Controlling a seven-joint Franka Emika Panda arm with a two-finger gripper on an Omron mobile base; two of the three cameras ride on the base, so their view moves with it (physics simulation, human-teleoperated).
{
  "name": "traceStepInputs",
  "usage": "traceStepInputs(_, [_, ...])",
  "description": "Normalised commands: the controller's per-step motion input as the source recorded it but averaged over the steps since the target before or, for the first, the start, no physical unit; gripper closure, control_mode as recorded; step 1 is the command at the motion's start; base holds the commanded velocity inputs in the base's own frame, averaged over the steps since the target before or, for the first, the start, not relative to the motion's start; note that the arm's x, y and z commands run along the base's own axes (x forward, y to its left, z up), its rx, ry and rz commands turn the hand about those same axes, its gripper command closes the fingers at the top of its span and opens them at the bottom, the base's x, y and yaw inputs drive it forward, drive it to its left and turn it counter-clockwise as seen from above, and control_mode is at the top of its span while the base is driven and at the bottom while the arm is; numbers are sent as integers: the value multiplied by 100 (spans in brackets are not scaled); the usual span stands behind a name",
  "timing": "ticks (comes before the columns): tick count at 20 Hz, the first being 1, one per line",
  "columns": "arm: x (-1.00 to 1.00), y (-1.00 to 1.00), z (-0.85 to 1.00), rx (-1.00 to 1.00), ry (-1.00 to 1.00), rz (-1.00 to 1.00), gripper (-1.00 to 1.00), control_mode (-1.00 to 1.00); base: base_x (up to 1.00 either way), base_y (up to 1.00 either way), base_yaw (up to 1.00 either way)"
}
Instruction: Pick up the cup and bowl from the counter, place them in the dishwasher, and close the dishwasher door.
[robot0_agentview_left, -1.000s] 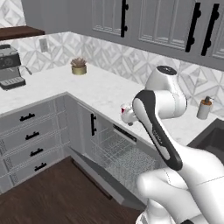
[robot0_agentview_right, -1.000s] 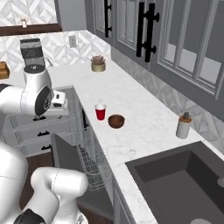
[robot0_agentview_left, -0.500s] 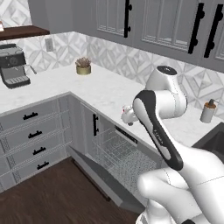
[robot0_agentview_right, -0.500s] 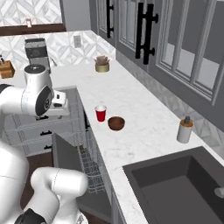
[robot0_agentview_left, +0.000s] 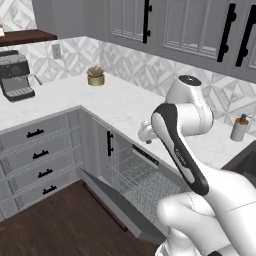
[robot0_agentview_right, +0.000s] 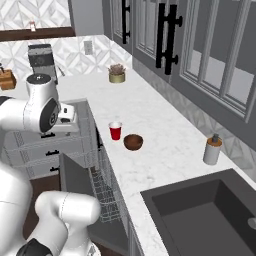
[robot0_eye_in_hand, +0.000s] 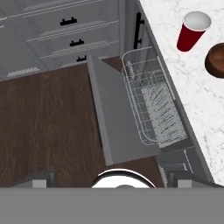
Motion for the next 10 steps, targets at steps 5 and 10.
traceStepInputs(5, [64, 0, -4, 0, 3, -4, -100, -100, 0, 0, 0])
traceStepInputs(10, [85, -22, -35, -7, 9, 0, -100, -100, 0, 0, 0])
